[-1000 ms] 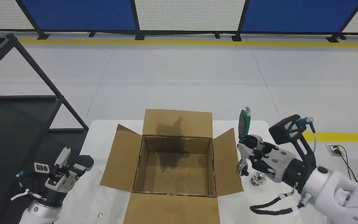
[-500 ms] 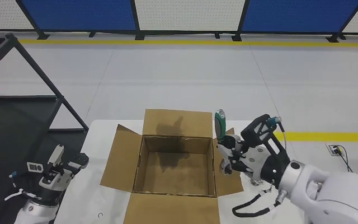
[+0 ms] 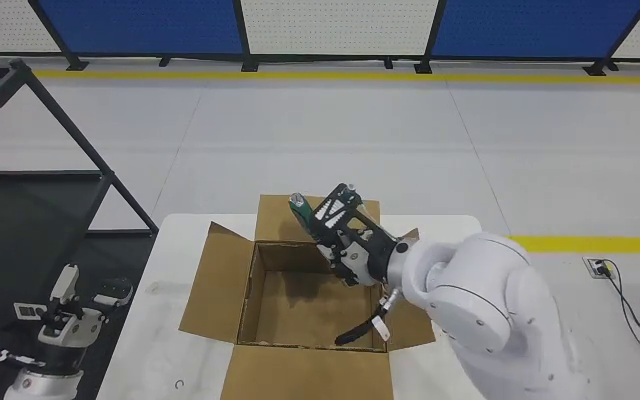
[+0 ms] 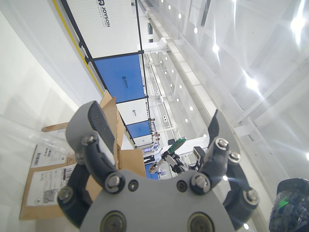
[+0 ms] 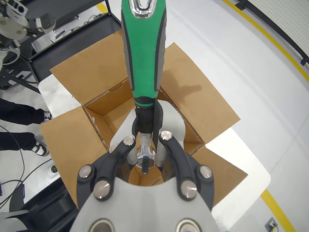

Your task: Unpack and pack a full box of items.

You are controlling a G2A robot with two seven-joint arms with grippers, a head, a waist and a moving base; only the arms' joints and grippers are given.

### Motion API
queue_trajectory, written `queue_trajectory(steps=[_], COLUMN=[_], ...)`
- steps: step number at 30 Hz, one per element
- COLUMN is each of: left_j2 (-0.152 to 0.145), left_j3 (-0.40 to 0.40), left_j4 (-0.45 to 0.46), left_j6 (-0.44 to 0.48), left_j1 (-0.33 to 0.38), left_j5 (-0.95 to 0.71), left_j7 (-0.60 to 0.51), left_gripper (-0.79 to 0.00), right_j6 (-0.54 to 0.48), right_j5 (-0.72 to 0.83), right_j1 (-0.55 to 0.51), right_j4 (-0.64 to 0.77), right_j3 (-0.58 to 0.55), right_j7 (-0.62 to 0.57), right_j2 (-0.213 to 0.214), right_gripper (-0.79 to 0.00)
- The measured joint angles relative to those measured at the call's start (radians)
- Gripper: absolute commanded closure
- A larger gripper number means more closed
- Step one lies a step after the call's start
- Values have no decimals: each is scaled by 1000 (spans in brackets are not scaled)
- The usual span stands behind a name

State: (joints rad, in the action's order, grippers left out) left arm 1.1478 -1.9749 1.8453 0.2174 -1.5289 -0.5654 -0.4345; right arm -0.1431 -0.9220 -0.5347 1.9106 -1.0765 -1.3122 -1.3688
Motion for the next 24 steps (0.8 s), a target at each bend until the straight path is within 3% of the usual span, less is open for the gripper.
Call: queue_trajectory(steps=[12, 24], left_j2=[0, 3], left_j3=[0, 6], left_j4=[0, 19], left_j6=[0, -4], left_j1=[0, -5], left_j5=[0, 13], left_j7=[0, 27], left_gripper=[-785, -785], right_j6=[-2, 27], right_j5=[-1, 71], right_j1=[-13, 99], right_j4=[-21, -293], right_j3=[15, 186], right_j7=[9, -25], right_j2=[0, -36], right_gripper=[0, 0])
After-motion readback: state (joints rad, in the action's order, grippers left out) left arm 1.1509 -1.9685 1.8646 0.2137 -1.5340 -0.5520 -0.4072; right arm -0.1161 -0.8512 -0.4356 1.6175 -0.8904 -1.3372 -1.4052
